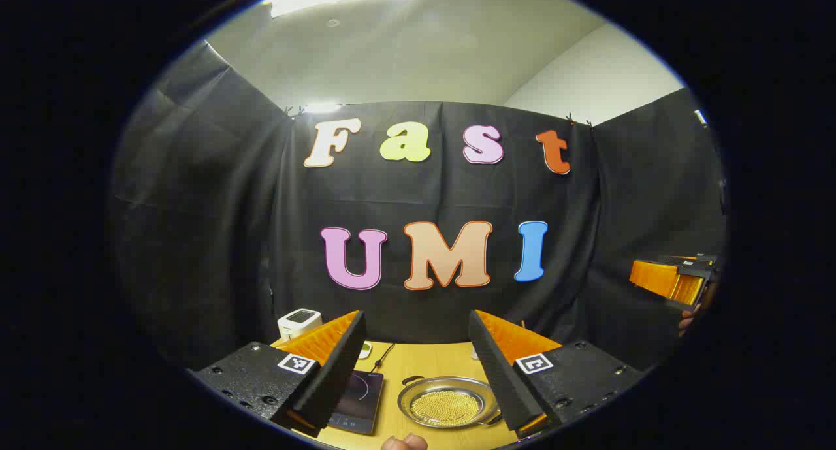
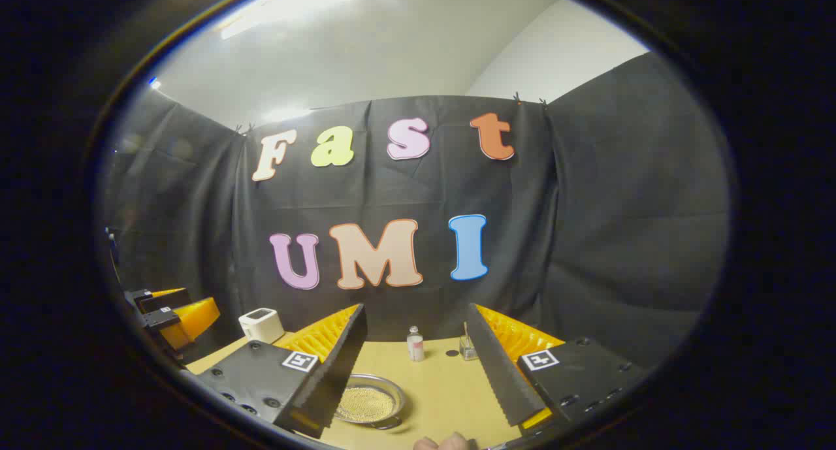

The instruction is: First push the handle of the pot to place it horizontally, then grasp the pot with both hands and set it on the induction cooktop.

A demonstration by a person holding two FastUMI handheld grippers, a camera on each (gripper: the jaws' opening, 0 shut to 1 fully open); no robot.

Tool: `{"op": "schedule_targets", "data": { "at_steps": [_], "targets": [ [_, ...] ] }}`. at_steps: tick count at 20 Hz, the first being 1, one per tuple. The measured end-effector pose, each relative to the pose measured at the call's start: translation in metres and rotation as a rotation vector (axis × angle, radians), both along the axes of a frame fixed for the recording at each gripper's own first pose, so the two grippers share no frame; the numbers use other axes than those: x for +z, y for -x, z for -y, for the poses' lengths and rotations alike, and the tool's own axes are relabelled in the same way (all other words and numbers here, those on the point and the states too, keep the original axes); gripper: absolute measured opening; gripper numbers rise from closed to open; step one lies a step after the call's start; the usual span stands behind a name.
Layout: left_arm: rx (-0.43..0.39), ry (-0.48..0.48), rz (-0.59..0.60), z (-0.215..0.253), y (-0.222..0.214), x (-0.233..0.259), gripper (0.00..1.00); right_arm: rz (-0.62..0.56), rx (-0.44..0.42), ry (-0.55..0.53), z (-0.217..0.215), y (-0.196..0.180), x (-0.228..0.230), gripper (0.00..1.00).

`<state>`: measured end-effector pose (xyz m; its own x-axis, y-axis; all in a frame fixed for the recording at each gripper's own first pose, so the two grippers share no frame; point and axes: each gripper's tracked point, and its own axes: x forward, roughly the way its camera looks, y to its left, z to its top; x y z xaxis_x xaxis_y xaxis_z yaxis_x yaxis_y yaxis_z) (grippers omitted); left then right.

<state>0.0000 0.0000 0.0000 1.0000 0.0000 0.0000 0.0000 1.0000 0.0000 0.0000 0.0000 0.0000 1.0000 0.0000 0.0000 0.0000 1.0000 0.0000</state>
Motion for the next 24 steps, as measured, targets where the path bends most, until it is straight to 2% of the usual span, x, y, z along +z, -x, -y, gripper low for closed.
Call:
{"op": "schedule_targets", "data": {
  "at_steps": [1, 2, 4, 5, 12, 13, 14, 15, 16, 19, 20, 21, 24],
  "targets": [
    [-0.003, 0.0, 0.0, 0.001, 0.0, 0.0, 0.92, 0.001, -0.001, 0.004, 0.0, 0.0, 0.001, 0.94],
    [-0.005, 0.0, 0.0, 0.001, 0.0, 0.0, 0.95, 0.001, -0.002, 0.008, 0.001, 0.0, 0.0, 0.94],
    [-0.005, -0.002, -0.002, 0.0, 0.001, 0.0, 0.92, -0.002, 0.0, 0.007, 0.0, 0.002, 0.0, 0.94],
    [-0.005, -0.003, -0.003, -0.001, 0.002, 0.0, 0.95, -0.003, 0.002, 0.007, 0.0, 0.002, 0.0, 0.94],
    [-0.002, -0.003, -0.002, -0.005, 0.002, 0.0, 0.95, -0.008, 0.006, 0.011, 0.0, 0.003, 0.0, 0.96],
    [-0.001, -0.003, -0.003, -0.006, 0.003, -0.002, 0.95, -0.01, 0.008, 0.013, 0.0, 0.003, -0.001, 0.94],
    [-0.001, -0.004, -0.006, -0.007, 0.002, -0.002, 0.92, -0.01, 0.009, 0.013, 0.0, 0.003, -0.001, 0.94],
    [0.0, -0.005, -0.008, -0.008, 0.002, -0.003, 0.95, -0.009, 0.01, 0.014, -0.001, 0.003, -0.001, 0.94],
    [0.001, -0.005, -0.009, -0.01, 0.002, -0.003, 0.95, -0.008, 0.011, 0.015, -0.002, 0.002, 0.0, 0.96],
    [0.001, -0.004, -0.001, -0.013, 0.001, -0.003, 0.95, -0.011, 0.013, 0.02, -0.006, 0.0, -0.003, 0.94],
    [0.0, -0.007, -0.002, -0.015, 0.001, -0.002, 0.92, -0.012, 0.013, 0.019, -0.009, -0.002, -0.003, 0.94],
    [-0.001, -0.01, 0.0, -0.017, 0.0, -0.003, 0.95, -0.014, 0.013, 0.019, -0.011, -0.004, -0.005, 0.94],
    [0.003, -0.009, 0.003, -0.026, -0.001, -0.002, 0.95, -0.012, 0.013, 0.026, -0.017, -0.005, -0.006, 0.94]
  ]
}}
